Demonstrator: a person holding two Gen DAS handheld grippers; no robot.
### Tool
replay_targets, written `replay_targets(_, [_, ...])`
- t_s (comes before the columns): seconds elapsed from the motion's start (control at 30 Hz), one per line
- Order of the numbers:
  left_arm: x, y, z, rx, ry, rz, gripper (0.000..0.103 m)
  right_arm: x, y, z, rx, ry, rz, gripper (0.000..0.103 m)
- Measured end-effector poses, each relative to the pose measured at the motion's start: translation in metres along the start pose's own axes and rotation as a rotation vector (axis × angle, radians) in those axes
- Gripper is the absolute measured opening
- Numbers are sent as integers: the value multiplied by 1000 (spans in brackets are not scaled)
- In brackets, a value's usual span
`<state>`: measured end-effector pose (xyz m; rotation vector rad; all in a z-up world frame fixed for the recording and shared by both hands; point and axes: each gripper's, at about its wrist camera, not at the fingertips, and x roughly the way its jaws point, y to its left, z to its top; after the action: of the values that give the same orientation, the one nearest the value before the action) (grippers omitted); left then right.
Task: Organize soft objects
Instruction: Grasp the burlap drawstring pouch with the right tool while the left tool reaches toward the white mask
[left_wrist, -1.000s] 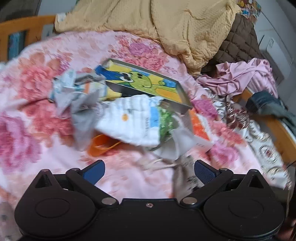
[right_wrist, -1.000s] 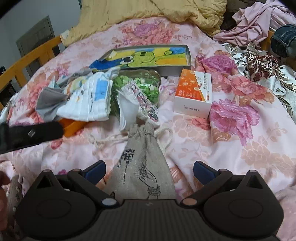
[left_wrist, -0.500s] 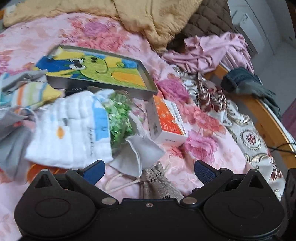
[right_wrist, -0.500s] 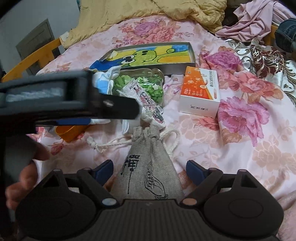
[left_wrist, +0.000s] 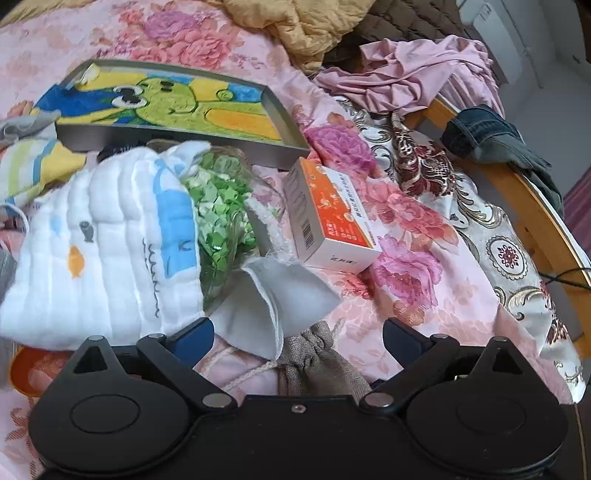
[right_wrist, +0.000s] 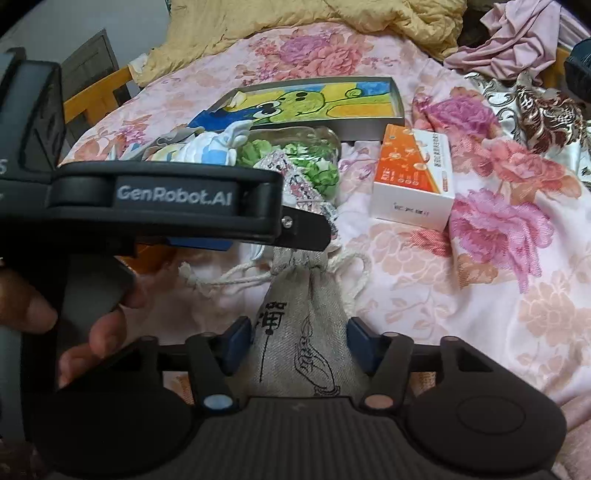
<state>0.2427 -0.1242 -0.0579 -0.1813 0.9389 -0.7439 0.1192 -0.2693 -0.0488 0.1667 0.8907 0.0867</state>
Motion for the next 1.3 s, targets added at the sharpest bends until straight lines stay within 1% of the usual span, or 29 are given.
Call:
replay_targets(0.1, [3, 3, 1, -18, 0, 8, 98, 0, 0, -1, -3, 1, 11, 54])
replay_targets(0.17, [3, 6, 2, -29, -6, 12, 96, 1, 1, 0, -1, 4, 16, 48])
replay_targets(0.3, [2, 8, 3, -47, -23, 16, 92, 2, 0, -1, 4, 5, 24, 46])
replay_targets(0.33, [2, 8, 3, -48, -25, 18, 90, 2, 1, -1, 3, 5, 25, 42])
replay_targets(0.43, [2, 10, 2, -57, -27, 25, 85, 2, 2, -1, -1, 4, 34, 42])
replay_targets(0.5, [0, 12, 2, -72, -42, 21, 82, 4, 1, -1, 10, 4, 59, 43])
replay_targets(0.57, [-1, 14, 2, -76, -46, 15, 77, 5, 0, -1, 20, 6, 71, 43])
replay_targets(0.6, [-1, 14, 2, -76, -45, 13, 72, 6, 0, -1, 18, 6, 69, 43])
replay_targets(0.67, [0, 15, 3, -79, -42, 11, 62, 6, 1, -1, 15, 6, 68, 42])
replay_targets(0.73, [0, 18, 3, -92, -44, 16, 46, 7, 1, -2, 15, 6, 64, 40])
replay_targets(0.77, [-1, 19, 3, -102, -46, 19, 44, 7, 1, -2, 13, 6, 64, 39])
replay_targets(0.83, [-4, 21, 4, -114, -50, 25, 33, 7, 3, -2, 5, 5, 71, 38])
replay_targets(0.9, [-8, 22, 4, -126, -56, 33, 25, 8, 5, -2, -4, 6, 78, 37])
replay_targets(1.0, [-16, 27, 5, -145, -72, 46, 13, 9, 6, -3, -9, 7, 85, 32])
replay_targets(1.03, [-19, 28, 6, -154, -77, 55, 10, 9, 7, -3, -9, 7, 89, 29])
replay_targets(1.1, [-25, 31, 6, -170, -90, 64, 7, 8, 7, -3, -8, 2, 101, 27])
replay_targets(1.3, [-47, 24, 3, -173, -119, 99, 5, 0, 9, -4, -16, -41, 138, 20])
